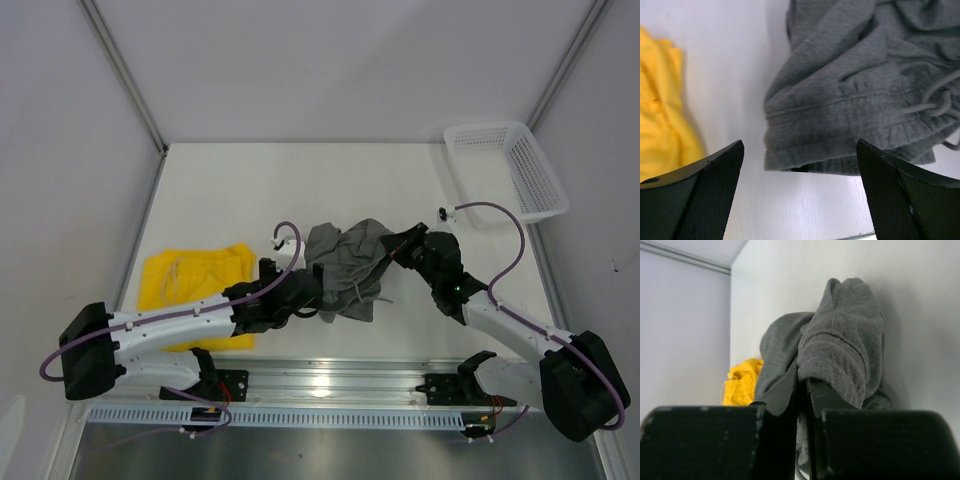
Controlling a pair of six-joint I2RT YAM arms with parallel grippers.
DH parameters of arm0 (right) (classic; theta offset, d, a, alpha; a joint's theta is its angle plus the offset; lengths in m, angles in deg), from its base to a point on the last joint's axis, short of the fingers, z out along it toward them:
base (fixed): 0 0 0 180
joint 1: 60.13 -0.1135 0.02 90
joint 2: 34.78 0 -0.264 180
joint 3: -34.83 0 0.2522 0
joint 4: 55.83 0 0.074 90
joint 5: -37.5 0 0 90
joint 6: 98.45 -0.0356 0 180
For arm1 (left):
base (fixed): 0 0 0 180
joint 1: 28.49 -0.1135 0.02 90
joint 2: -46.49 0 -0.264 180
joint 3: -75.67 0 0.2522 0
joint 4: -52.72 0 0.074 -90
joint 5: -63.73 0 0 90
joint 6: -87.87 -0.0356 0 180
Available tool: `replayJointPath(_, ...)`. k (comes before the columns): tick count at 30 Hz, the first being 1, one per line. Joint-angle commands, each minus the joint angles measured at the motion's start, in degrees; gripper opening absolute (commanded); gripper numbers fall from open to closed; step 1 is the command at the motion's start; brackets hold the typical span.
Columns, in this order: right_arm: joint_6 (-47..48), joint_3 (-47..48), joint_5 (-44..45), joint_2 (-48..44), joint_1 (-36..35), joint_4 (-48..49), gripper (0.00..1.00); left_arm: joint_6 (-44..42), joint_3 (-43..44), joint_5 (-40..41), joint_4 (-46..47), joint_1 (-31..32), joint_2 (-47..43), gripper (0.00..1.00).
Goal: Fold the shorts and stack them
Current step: Flatten the shorts out
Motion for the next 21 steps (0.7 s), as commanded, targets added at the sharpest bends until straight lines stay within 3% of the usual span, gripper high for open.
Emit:
replayJointPath(1,0.16,2.82,3.03,-0.38,0.11,-3.66,0.07,-9.98,-4.18,-6.73,17.25,-0.73,-1.48,0.95)
replayJointPath(8,-0.11,3.53,0.66,1.12,1.35,-3.93,0.06,-13.41,-7.09,-7.96,17.55,-0.73,-3.32,0.99)
replayJointPath(17,0.24,5.28,-0.57,2.35,2.49,-4.81,0.06,-15.96,-15.09,-12.09,20.53,-0.73,-12.90,0.99)
replayJointPath(21,0.16,5.64,-0.75,2.61,2.84,-4.63,0.06,-14.56,-14.04,-8.59,16.22,-0.73,-11.24,0.99)
